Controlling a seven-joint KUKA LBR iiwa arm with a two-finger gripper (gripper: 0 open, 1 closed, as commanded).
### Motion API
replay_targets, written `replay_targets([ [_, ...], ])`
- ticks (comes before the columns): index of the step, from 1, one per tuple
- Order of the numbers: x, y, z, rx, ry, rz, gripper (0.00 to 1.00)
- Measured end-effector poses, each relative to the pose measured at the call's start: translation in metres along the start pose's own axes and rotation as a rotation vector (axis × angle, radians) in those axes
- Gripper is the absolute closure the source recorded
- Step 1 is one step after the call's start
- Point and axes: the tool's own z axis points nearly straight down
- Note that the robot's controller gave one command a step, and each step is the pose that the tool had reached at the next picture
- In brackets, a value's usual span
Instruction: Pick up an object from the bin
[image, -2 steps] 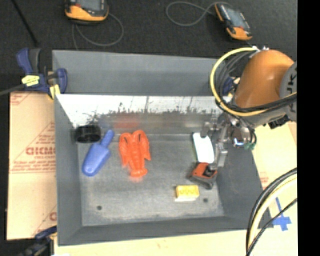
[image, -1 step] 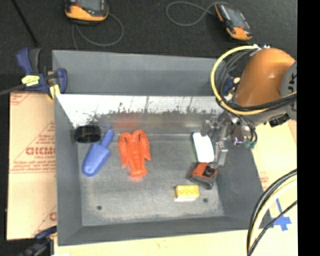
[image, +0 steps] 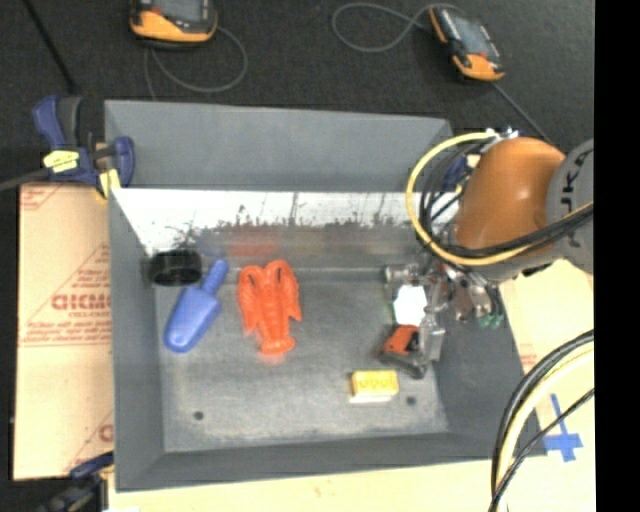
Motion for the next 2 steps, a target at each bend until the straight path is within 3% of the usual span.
replay_targets([
  [1,0.025,0.033,0.019,-0.003,0.006,-0.134,0.0],
  [2,0.035,0.034,0.036,-0.003,0.004,-0.348,0.0],
])
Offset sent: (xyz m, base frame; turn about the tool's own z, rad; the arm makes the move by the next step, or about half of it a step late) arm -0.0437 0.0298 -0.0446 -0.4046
